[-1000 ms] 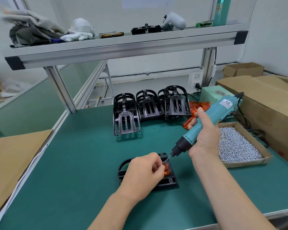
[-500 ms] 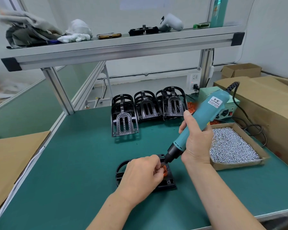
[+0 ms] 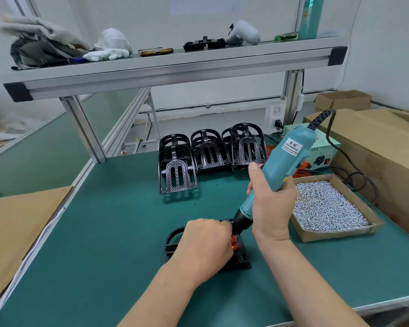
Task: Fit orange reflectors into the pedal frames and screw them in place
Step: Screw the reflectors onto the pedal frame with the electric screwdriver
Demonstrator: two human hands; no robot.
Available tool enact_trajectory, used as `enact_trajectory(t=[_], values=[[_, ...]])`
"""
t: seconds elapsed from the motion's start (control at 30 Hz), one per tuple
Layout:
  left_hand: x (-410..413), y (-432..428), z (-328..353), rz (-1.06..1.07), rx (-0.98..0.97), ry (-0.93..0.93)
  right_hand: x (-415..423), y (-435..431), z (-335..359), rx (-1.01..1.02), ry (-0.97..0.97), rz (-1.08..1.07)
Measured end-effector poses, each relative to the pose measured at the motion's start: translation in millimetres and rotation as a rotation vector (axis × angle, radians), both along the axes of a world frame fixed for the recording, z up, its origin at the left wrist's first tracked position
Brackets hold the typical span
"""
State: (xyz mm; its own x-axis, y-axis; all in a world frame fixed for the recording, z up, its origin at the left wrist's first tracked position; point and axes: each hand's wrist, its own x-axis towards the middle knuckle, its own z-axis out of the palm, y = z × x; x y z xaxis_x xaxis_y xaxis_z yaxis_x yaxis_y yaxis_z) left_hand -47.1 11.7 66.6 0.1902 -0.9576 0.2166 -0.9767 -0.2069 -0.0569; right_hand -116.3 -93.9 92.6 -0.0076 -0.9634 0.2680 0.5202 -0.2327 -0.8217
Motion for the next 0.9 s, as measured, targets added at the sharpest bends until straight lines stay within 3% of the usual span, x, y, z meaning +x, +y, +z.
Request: enact_trajectory(t=[0.4,0.73,0.9], values=[[6,1,1,-0.011,0.046,0.099,-4,-13,-3,0.051,-0.054,0.149],[9,2,-8,0.085,0.023,0.181,2,-19,-16,0.089,-0.018,0.059],[20,9,-12,0.107,0.001,0.327,-2,-30,-16,0.111,-0.034,0.015]])
